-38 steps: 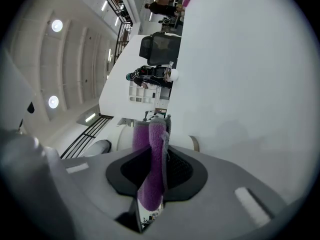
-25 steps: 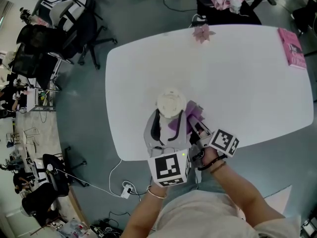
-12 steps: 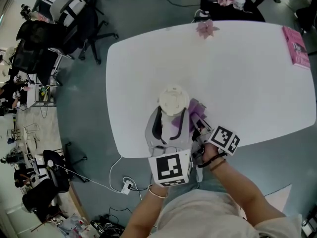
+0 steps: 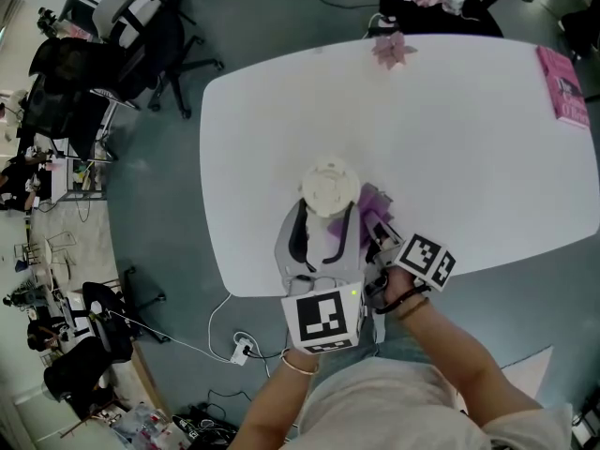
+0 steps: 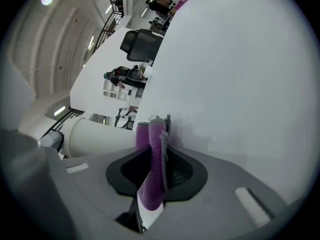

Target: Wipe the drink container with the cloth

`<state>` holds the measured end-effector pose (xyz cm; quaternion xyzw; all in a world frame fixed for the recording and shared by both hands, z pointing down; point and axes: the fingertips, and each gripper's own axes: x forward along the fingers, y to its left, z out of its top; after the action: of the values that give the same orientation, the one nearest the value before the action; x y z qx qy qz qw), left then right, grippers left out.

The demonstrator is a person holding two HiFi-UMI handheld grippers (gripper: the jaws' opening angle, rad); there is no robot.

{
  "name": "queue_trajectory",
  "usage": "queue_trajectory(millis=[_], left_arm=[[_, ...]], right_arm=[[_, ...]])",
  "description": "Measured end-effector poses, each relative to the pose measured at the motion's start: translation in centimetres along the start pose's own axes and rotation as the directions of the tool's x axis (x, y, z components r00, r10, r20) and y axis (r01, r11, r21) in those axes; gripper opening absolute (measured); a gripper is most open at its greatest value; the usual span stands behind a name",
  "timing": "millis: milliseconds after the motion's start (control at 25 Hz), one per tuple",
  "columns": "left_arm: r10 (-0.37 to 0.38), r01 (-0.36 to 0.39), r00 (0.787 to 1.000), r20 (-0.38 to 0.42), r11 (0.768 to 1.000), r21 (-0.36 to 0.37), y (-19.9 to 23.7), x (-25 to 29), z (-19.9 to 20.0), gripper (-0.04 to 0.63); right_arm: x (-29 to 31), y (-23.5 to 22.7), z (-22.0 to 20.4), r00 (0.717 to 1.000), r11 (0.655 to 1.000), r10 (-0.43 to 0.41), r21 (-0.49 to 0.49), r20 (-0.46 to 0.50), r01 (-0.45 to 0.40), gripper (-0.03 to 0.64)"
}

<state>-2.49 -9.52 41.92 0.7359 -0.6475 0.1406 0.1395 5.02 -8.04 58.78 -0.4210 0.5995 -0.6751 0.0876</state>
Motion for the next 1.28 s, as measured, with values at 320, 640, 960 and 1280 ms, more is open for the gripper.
queue_trajectory(millis=[320,640,960,1280], left_arm=[[-0.007,0.007,0.999,0.032,1.0,0.012,0.0,0.1,0.3,0.279],[-0.052,0.053,0.998,0.032,0.998,-0.025,0.1,-0.1,0.0,0.273],[-0.082,0.086,0.994,0.079,0.995,-0.051,0.2,-1.5,1.6,0.258],[-0.035,0.044,0.994,0.107,0.995,-0.087,3.1,-4.0,3.1,0.21]], right_arm=[[-0.3,0.0,0.2,1.0,0.999,-0.016,-0.029,-0.018,0.015,0.072],[-2.5,1.6,0.7,0.999,0.991,0.019,-0.133,-0.041,-0.024,0.072],[-5.9,3.1,1.5,0.999,0.968,0.032,-0.247,-0.026,-0.037,0.072],[-9.3,8.5,6.4,0.993,0.877,0.076,-0.479,0.088,-0.024,0.072]])
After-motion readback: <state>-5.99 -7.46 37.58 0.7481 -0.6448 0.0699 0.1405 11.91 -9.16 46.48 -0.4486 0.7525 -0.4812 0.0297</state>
